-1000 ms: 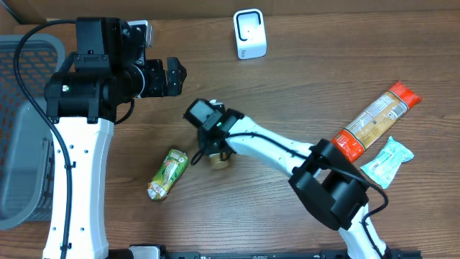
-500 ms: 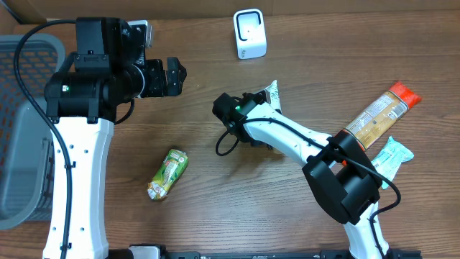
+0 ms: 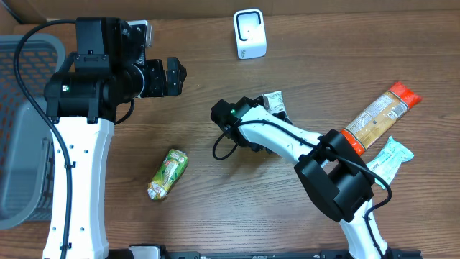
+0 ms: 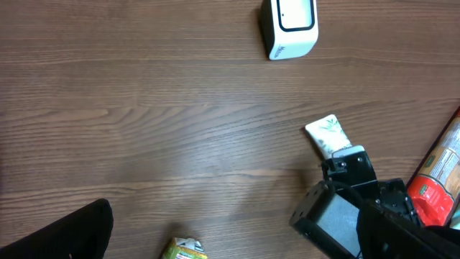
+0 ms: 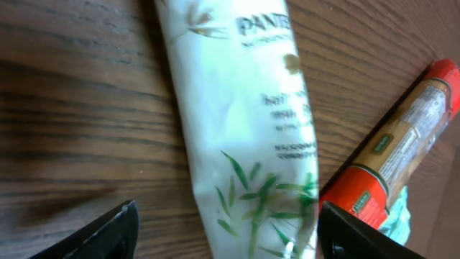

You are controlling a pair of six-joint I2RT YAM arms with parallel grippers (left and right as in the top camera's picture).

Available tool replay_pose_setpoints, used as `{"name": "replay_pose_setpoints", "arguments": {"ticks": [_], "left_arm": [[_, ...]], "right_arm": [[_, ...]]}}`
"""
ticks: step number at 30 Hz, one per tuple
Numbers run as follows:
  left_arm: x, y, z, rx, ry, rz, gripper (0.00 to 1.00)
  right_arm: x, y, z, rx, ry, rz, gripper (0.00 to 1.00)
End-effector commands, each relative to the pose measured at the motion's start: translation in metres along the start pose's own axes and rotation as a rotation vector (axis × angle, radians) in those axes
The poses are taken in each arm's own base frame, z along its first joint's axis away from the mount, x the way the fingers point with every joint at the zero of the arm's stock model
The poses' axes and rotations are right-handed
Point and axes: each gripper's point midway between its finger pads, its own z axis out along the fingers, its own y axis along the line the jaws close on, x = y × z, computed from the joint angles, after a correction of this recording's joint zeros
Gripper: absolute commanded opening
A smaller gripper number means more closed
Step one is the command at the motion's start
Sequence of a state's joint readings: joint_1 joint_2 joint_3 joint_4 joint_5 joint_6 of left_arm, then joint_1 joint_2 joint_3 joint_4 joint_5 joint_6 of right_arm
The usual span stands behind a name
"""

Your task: Scan the item barcode

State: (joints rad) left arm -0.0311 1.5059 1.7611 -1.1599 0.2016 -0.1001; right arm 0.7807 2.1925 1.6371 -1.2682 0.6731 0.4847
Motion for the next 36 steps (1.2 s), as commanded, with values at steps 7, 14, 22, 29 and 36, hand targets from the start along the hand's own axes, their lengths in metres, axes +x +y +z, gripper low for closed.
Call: {"name": "replay_pose_setpoints", "arguments": {"ticks": [7,14,22,29,36], "left_arm": [[-0.004,-0.001,-0.001,0.000,-0.009,0.022,1.00],[-0.004,-0.001,-0.001,0.000,-0.009,0.022,1.00],[-0.004,-0.001,-0.001,-0.001,-0.010,0.022,1.00],[-0.004,-0.001,-0.001,0.000,-0.009,0.022,1.00],[-0.004,-0.001,-0.001,-0.001,-0.010,0.022,0.99]], "right_arm": [[-0.031,0.014,-0.016,-0.033,-0.123,-0.169,0.75],[-0.046,0.029,-0.023,-0.072,-0.198,-0.233,0.72],[-0.054,0.031,-0.009,-0.066,-0.201,-0.261,0.71],[-0.040,0.025,0.025,-0.094,-0.109,-0.247,0.70],[-0.011,0.036,0.052,-0.225,0.009,-0.243,0.63]]}}
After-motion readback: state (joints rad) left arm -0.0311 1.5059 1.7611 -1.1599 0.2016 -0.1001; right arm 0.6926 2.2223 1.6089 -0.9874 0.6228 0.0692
